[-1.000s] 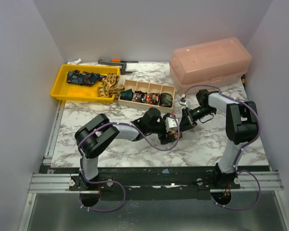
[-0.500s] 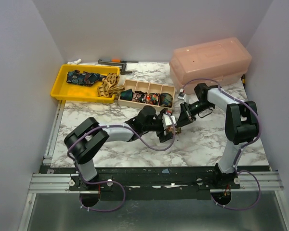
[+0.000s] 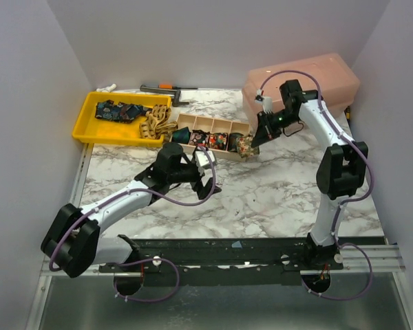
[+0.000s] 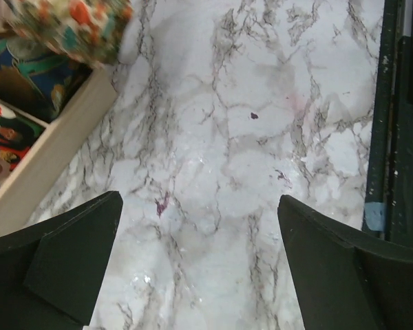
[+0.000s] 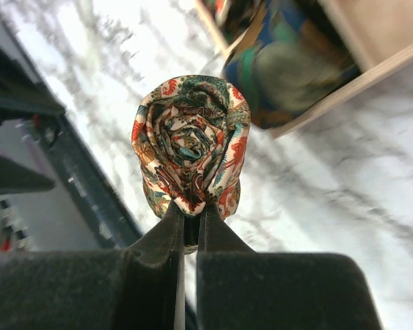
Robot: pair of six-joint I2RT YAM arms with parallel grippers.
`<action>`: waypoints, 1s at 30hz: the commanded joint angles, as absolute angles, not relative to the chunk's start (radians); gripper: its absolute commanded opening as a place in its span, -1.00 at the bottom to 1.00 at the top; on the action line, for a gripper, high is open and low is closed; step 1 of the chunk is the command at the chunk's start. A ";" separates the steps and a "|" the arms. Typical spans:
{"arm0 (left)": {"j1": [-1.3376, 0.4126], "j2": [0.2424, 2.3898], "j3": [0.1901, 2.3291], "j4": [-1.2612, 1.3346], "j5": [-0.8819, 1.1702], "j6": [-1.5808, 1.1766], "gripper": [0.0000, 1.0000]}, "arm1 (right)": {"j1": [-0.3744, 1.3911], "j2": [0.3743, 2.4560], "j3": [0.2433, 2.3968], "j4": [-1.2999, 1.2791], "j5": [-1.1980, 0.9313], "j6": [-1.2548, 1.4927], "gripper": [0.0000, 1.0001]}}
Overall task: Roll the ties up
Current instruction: Place the tie in the storage box.
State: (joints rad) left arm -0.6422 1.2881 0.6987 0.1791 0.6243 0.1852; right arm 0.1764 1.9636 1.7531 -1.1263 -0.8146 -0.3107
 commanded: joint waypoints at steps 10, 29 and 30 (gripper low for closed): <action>-0.564 1.102 0.591 0.009 0.656 0.077 0.97 | 0.278 2.277 2.480 -1.225 -0.305 -0.458 -0.99; -0.538 0.960 0.528 0.027 0.559 0.043 0.97 | 0.468 2.373 2.404 -1.160 0.127 -0.833 -0.99; -0.538 0.955 0.523 0.029 0.556 0.042 0.97 | 0.468 2.379 2.404 -1.158 0.125 -0.840 -0.99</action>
